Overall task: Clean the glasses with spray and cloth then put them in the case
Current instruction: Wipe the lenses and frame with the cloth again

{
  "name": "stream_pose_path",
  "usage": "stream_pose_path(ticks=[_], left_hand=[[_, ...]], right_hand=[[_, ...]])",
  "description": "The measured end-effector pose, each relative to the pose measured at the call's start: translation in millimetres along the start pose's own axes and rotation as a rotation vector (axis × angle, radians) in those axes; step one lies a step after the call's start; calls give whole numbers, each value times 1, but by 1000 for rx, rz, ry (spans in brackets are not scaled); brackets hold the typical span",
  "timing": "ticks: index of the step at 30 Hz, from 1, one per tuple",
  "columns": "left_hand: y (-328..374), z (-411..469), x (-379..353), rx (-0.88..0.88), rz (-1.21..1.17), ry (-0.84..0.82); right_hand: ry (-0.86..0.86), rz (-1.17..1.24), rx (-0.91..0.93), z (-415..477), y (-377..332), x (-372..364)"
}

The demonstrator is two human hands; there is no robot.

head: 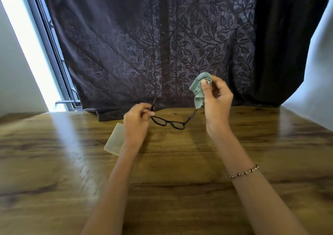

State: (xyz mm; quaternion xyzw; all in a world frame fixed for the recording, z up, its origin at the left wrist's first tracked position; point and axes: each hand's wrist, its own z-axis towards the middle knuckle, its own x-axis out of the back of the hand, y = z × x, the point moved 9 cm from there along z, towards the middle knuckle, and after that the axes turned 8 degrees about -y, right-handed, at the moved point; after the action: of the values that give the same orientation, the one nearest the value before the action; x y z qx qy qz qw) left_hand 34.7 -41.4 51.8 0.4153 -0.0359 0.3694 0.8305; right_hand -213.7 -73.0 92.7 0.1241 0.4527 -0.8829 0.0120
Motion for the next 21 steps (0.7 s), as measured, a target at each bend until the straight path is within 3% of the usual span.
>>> stream_pose_path(ticks=[4, 7, 12, 21], left_hand=[[-17, 1, 28, 98, -113, 138], [-19, 1, 38, 109, -127, 178], [-13, 1, 39, 106, -153, 167], [-7, 2, 28, 53, -185, 76]], right_hand=[[91, -61, 32, 7, 8, 19], [90, -150, -50, 6, 29, 19], [-130, -145, -309, -5, 81, -4], [-333, -285, -255, -8, 88, -22]])
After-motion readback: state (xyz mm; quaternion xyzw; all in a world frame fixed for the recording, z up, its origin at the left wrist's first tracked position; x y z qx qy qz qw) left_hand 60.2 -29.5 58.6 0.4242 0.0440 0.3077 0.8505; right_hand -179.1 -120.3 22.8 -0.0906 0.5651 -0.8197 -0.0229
